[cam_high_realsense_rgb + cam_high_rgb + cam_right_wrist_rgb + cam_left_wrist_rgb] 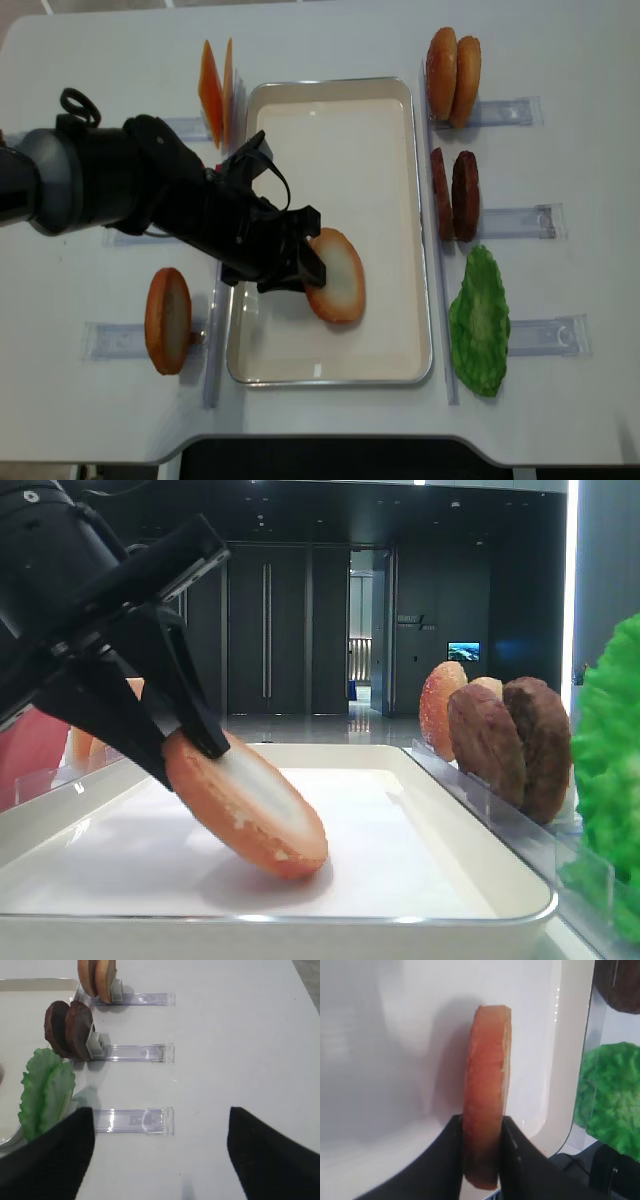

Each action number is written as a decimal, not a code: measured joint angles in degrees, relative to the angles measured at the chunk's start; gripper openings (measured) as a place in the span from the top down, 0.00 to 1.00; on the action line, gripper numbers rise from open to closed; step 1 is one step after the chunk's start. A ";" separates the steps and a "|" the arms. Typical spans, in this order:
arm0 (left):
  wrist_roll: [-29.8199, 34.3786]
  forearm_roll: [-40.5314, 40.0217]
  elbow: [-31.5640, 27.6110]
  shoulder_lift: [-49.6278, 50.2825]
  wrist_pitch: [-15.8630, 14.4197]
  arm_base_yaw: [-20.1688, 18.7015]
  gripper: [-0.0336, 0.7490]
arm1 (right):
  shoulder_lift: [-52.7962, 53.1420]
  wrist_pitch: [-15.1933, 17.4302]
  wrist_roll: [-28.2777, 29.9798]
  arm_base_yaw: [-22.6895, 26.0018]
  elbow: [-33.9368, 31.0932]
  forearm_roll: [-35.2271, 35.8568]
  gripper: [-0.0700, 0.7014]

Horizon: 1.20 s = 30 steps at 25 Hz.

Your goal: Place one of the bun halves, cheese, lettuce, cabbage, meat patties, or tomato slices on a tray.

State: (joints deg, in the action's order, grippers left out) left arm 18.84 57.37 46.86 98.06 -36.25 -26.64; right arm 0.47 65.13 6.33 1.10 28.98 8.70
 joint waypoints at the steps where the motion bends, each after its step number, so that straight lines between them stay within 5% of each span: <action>1: -0.46 -0.76 0.00 0.00 -0.34 0.00 0.69 | 0.00 0.00 0.00 0.00 0.00 0.00 0.23; 8: -3.13 -3.77 0.00 0.12 -1.37 0.00 0.44 | 0.00 0.00 0.00 0.00 0.00 0.00 0.23; 22: -20.54 -21.87 0.17 -8.27 -4.96 0.65 0.36 | 0.00 0.00 0.00 0.00 0.00 0.00 0.23; 25: -26.45 -30.20 1.78 -11.14 -9.00 0.65 0.36 | 0.00 0.00 0.00 0.00 0.00 0.00 0.23; 30: -35.88 -44.54 7.32 -14.63 -23.15 0.65 0.36 | 0.00 0.00 0.00 0.00 0.00 0.00 0.23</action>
State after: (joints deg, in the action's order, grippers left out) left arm -17.03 12.83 54.18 83.43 -59.40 -25.98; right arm 0.47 65.13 6.33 1.10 28.98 8.70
